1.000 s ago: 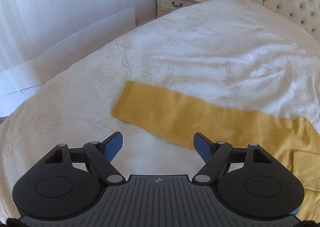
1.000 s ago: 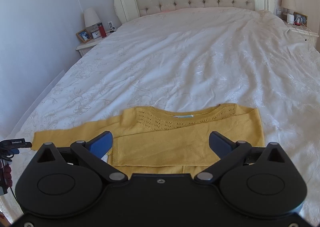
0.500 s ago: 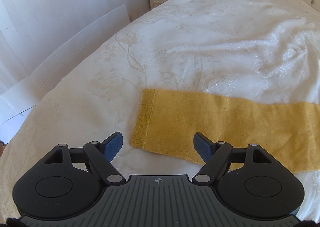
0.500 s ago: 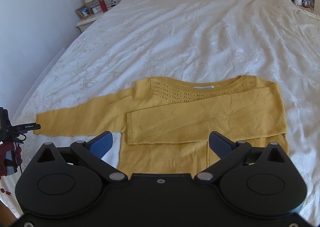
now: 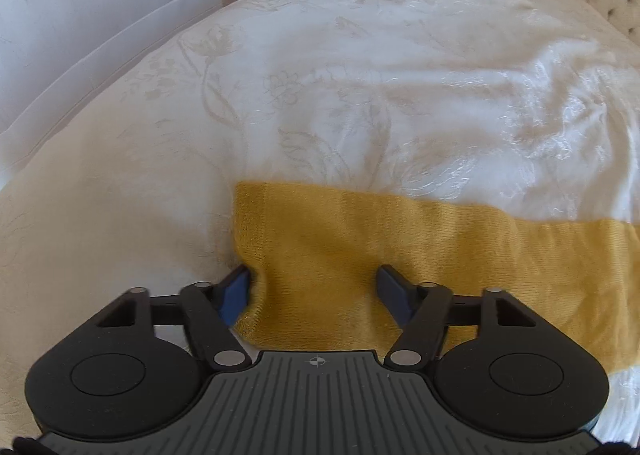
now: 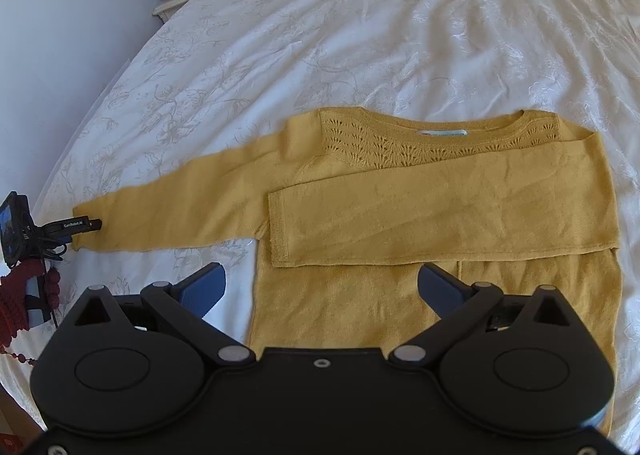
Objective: Fold small clothes
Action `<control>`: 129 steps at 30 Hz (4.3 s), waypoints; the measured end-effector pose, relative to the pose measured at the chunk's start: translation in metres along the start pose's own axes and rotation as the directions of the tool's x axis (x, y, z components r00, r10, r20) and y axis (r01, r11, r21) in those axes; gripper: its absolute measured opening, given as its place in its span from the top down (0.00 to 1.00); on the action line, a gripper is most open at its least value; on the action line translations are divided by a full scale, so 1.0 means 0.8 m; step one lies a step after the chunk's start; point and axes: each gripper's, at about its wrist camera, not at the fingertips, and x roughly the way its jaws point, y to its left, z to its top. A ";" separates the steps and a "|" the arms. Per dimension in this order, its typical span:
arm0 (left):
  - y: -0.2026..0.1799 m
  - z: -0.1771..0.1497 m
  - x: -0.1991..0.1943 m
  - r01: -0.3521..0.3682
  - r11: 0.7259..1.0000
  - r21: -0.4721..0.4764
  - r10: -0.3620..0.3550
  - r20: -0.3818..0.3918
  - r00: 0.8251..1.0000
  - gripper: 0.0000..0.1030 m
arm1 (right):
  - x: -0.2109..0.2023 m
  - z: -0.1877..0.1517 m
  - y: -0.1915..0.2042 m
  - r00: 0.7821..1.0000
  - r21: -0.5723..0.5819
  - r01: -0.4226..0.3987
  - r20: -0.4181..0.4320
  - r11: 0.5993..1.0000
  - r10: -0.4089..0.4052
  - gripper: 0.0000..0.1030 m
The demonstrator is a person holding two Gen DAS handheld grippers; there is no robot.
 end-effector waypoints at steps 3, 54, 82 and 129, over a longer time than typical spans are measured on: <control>0.005 0.002 -0.004 0.113 0.991 -0.077 -0.113 -0.007 0.994 0.89 | 0.002 0.000 -0.004 1.000 0.006 -0.014 -0.012 1.000 0.014 0.01; -0.514 -0.088 -0.111 0.472 0.851 0.229 -0.475 -0.046 0.879 0.58 | -0.062 -0.044 -0.249 0.995 0.167 -0.080 0.072 0.983 0.069 0.01; -0.358 -0.067 0.019 0.077 0.990 0.115 -0.060 -0.145 0.988 0.55 | 0.051 0.062 -0.235 0.997 -0.018 0.051 0.059 0.999 -0.050 0.02; -0.346 -0.039 0.005 0.210 0.977 0.044 -0.201 -0.152 0.968 0.53 | 0.053 0.045 -0.306 0.907 0.092 0.414 0.038 0.906 -0.418 0.29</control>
